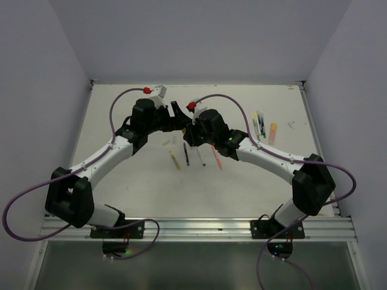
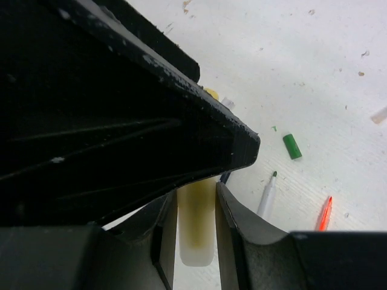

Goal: Open the pen caps

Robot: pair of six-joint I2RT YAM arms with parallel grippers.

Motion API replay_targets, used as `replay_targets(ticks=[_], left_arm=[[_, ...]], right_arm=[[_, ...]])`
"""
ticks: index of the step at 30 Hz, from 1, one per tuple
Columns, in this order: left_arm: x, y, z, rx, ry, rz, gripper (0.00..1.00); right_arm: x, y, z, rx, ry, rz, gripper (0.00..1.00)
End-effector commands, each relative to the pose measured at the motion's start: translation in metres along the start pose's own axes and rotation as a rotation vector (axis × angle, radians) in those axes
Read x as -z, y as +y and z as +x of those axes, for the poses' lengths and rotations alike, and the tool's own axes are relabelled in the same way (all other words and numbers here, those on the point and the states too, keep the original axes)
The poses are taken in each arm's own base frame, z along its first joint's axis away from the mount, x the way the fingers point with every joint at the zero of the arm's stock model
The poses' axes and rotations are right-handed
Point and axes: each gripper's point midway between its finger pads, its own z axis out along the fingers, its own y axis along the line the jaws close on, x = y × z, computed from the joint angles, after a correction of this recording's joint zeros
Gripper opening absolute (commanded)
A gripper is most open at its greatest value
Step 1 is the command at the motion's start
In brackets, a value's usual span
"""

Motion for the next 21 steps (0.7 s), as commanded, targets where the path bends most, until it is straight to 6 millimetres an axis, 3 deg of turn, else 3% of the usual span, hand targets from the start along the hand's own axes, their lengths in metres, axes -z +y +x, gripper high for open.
replay_targets(ticks=[1,7,13,19,21], left_arm=[[-0.003,-0.007,-0.009,0.01,-0.035,-0.01,0.84],[-0.003,0.002,-0.001,0.029,-0.023,-0.047,0.8],[-0.004,-0.002,0.003,0.05,-0.017,-0.018,0.63],[-0.004,-0.004,0.005,0.067,-0.014,-0.003,0.31],[-0.002,-0.005,0.002,0.064,-0.026,-0.002,0.14]], right_arm=[[0.0,0.007,-0.028,0.003,-0.097,-0.009,0.0],[0.0,0.011,-0.032,-0.017,-0.114,-0.016,0.0],[0.0,0.014,-0.035,-0.053,-0.15,-0.027,0.0],[0.001,0.015,-0.036,-0.087,-0.178,-0.025,0.0],[0.002,0.015,-0.036,-0.09,-0.182,-0.028,0.04]])
